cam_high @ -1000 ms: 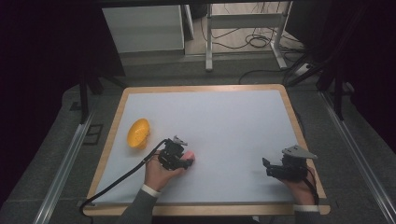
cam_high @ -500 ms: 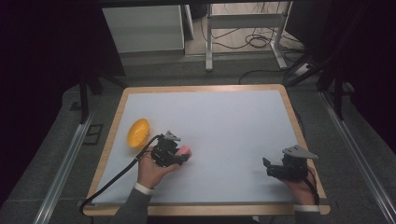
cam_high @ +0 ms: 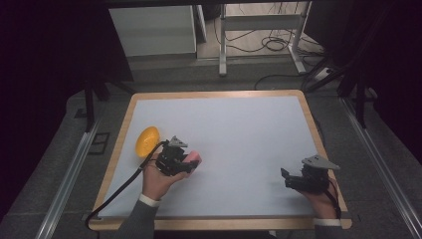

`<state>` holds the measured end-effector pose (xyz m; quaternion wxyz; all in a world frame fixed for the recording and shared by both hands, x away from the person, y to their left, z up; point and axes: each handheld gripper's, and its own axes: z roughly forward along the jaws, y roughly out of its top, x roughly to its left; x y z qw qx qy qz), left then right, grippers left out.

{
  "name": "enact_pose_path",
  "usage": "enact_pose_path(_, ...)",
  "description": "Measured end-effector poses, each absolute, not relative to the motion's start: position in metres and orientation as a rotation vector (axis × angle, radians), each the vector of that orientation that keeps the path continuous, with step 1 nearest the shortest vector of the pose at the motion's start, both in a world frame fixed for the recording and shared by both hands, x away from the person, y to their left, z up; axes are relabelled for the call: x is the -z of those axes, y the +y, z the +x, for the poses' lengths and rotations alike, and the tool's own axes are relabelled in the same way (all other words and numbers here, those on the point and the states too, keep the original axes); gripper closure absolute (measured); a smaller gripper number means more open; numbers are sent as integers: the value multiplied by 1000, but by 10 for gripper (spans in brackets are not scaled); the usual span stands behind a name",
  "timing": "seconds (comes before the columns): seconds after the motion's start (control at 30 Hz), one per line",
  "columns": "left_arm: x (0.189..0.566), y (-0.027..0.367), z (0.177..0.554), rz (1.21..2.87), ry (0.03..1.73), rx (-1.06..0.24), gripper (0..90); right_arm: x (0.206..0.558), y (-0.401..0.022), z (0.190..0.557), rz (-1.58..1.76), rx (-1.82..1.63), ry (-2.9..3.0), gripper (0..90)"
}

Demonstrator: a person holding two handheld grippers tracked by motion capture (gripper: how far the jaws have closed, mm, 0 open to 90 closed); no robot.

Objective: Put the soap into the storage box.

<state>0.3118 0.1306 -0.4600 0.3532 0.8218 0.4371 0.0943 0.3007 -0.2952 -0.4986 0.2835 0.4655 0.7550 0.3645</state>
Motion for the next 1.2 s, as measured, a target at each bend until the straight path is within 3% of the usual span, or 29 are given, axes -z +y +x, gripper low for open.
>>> enact_pose_path(1.2, 443, 152, 318, 2092, 1154, -305, 602, 497, -299, 301, 1255, -988, 2012, 66)
